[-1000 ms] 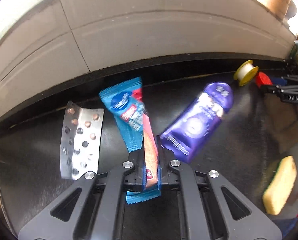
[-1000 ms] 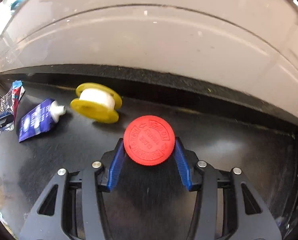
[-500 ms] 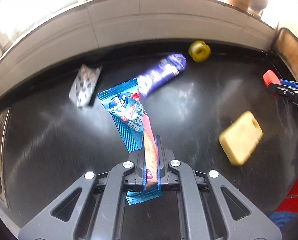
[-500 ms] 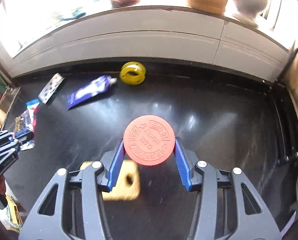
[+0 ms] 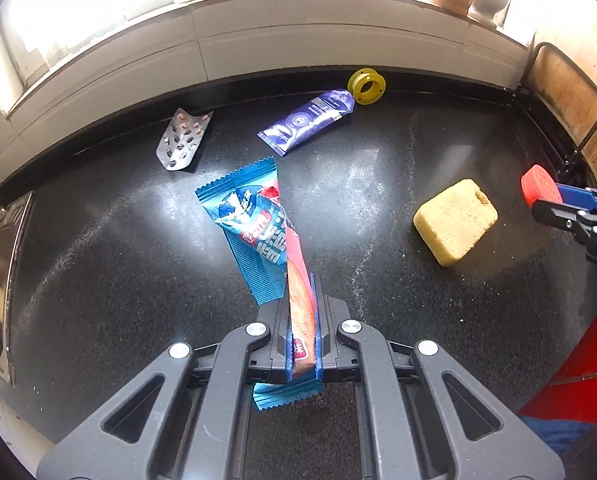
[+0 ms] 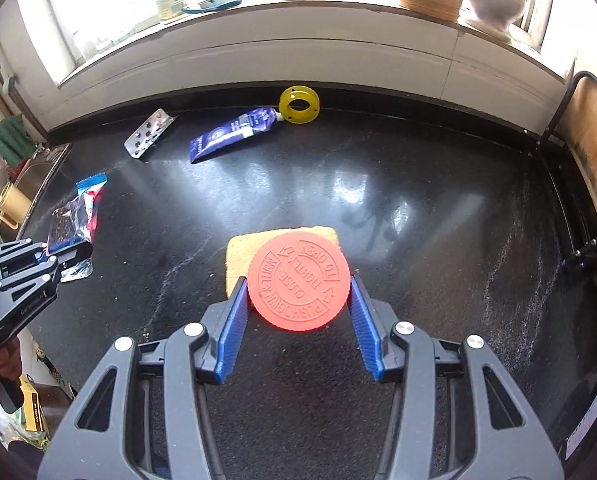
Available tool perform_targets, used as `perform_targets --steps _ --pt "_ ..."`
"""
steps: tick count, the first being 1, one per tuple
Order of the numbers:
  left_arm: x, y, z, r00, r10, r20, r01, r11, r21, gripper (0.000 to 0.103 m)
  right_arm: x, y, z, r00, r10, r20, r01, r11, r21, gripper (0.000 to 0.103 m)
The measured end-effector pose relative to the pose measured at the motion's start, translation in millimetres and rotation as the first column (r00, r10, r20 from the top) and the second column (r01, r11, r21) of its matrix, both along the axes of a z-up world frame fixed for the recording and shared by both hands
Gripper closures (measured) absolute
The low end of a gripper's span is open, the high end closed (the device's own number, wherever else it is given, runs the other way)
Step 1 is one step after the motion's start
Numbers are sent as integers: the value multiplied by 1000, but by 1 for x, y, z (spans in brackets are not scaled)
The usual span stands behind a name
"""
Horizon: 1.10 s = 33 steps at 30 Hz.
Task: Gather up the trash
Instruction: 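Carry snack wrapper and red lid over the bin and release both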
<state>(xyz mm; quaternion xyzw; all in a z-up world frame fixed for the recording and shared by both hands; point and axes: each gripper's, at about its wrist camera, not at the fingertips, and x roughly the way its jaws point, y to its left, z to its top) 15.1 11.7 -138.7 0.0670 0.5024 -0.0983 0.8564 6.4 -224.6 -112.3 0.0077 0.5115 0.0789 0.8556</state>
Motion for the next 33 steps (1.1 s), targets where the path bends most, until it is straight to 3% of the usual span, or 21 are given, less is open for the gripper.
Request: perform_targets --steps 13,21,27,33 --pt "-22 43 17 994 97 49 -98 995 6 97 4 61 19 989 139 43 -140 990 15 54" --pt "-64 108 13 965 258 48 -260 965 42 97 3 152 23 938 343 47 -345 938 31 54" --pt "-118 170 4 901 432 22 -433 900 45 97 -18 245 13 843 538 31 -538 841 46 54" --pt "-185 229 -17 802 597 -36 -595 802 49 97 -62 339 -8 697 716 -31 -711 696 103 54"
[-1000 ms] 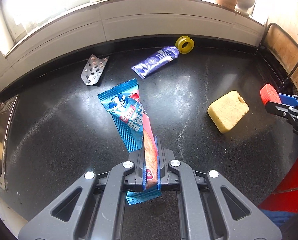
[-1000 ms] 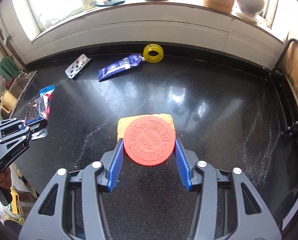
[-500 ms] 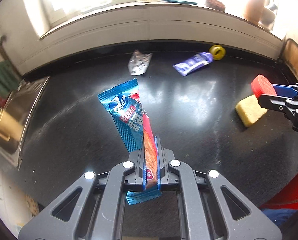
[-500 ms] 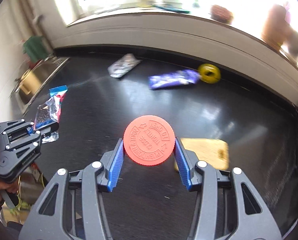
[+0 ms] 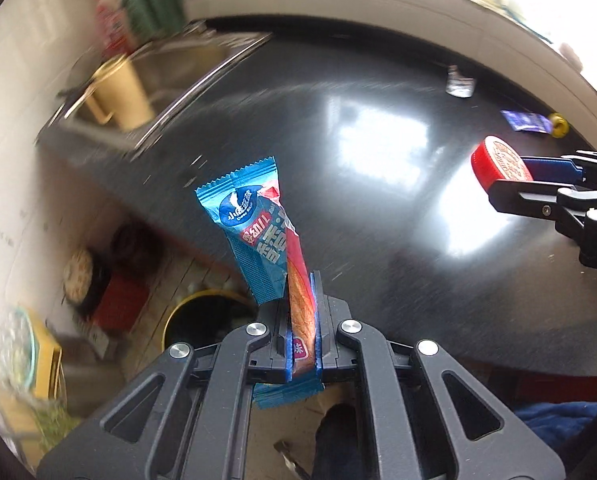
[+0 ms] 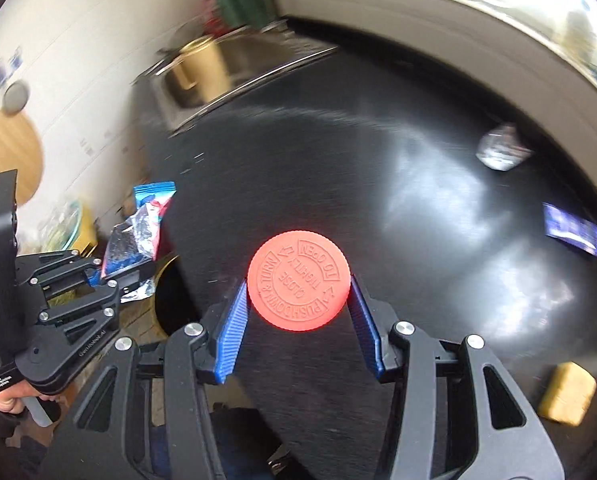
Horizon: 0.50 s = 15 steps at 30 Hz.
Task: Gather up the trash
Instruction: 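Carry snack wrapper and red lid over the bin and release both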
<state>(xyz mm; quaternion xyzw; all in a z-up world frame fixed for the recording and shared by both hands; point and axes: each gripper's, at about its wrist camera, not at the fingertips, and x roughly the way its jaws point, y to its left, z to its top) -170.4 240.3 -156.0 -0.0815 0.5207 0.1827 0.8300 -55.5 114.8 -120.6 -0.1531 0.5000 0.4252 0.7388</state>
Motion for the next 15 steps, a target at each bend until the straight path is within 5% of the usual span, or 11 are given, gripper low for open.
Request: perform_targets --steps 8,15 --pt "-75 61 -35 984 171 -58 -176 981 -82 97 -68 100 -30 965 234 -118 -238 971 -15 54" --pt "-112 106 -68 970 228 -81 -239 954 -180 97 -110 170 -66 929 318 -190 -333 942 -51 54"
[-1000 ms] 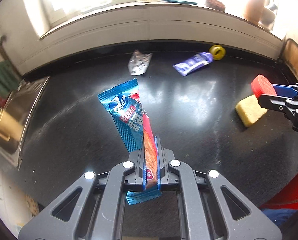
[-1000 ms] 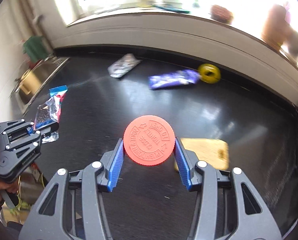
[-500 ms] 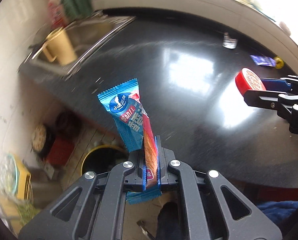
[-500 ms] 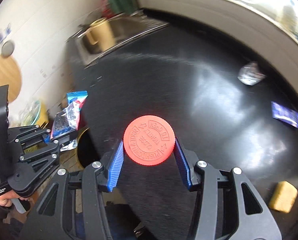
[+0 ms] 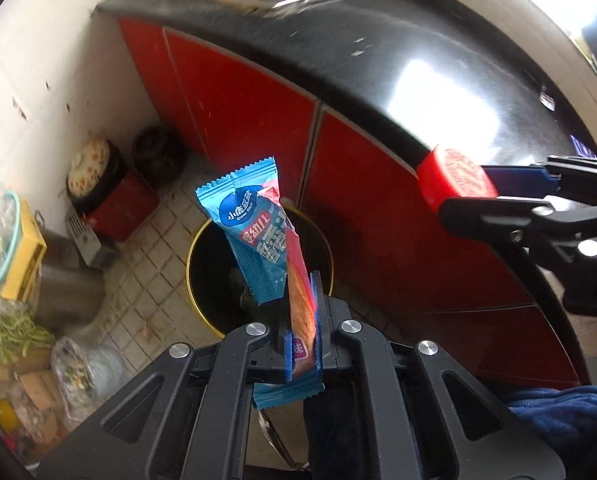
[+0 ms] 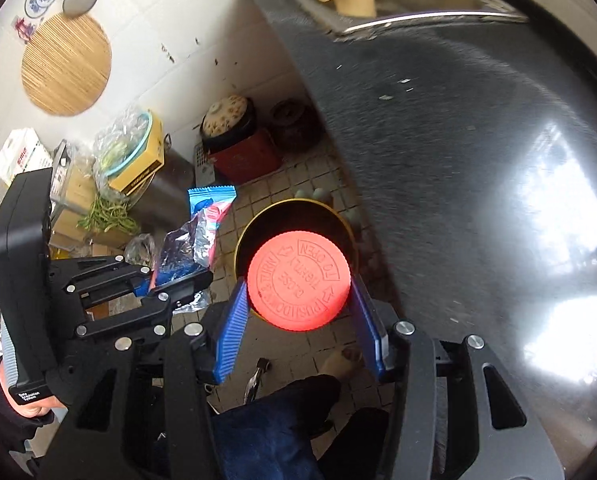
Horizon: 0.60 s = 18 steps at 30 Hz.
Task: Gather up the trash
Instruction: 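Carry snack wrapper and red lid over the bin and release both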
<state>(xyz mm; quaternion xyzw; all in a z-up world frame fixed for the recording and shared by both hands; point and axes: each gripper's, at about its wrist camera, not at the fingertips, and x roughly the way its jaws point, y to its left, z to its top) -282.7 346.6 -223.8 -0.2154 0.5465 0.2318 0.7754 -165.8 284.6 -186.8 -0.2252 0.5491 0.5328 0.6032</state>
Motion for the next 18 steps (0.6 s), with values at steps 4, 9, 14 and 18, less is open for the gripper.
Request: perform_targets --steps 4,9,14,18 --pt "-9 15 -15 1000 -7 -5 7 1000 -16 97 -10 24 -17 1000 10 -10 -10 999 -41 54" --pt "-12 24 -27 1000 -10 -16 9 999 -32 97 -19 45 -26 999 32 1 -32 997 -66 54" --pt "-16 33 -35 1000 10 -18 -10 999 -31 96 -21 52 -26 999 37 -4 -37 997 -67 53" --pt "-19 37 -36 1000 21 -18 -22 999 -23 90 -22 62 -23 999 37 8 -37 997 -62 46"
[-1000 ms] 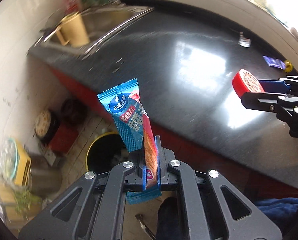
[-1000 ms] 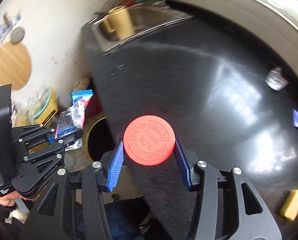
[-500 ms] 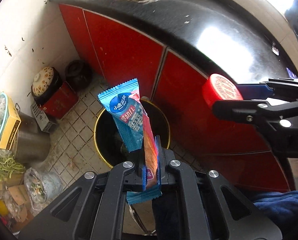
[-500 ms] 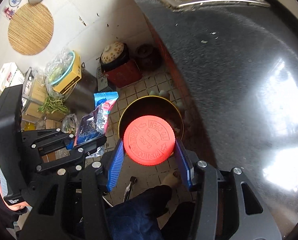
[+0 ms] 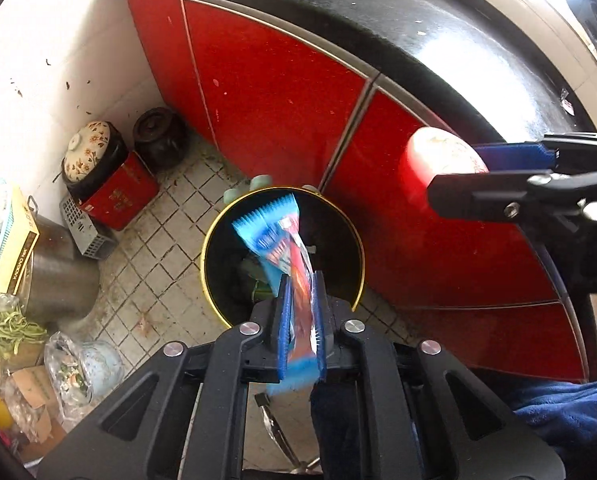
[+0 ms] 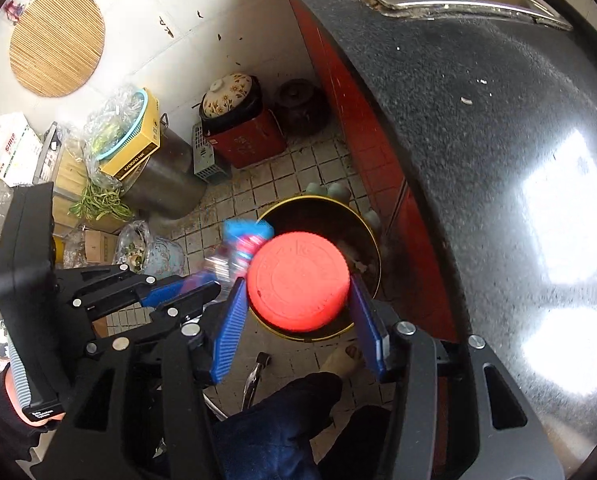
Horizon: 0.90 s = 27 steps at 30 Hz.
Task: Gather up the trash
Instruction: 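Carry snack wrapper and red lid over the bin and release both, then swing both open grippers back over the countertop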
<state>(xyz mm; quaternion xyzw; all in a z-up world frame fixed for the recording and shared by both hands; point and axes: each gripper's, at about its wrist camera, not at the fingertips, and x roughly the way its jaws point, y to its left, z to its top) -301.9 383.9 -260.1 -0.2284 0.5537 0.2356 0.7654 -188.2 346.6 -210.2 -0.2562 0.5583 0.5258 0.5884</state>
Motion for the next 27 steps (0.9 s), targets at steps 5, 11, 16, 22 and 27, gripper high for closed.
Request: perform_targets --steps 5,11,16,22,27 --pt "-5 0 9 999 12 35 -14 999 38 35 6 1 6 1000 -13 -8 13 1000 14 37" --pt "0 -2 19 999 21 26 -23 997 78 19 16 -11 19 999 -44 -8 44 998 45 28" --pt "25 -24 46 998 -44 41 37 987 154 11 46 -56 51 989 -143 35 139 985 100 22" --pt "91 -70 84 971 -205 120 180 965 193 10 104 -159 97 919 -352 176 325 931 165 20" --pt "174 -138 112 898 -399 184 359 908 218 10 150 -263 124 792 -550 265 512 835 202 20"
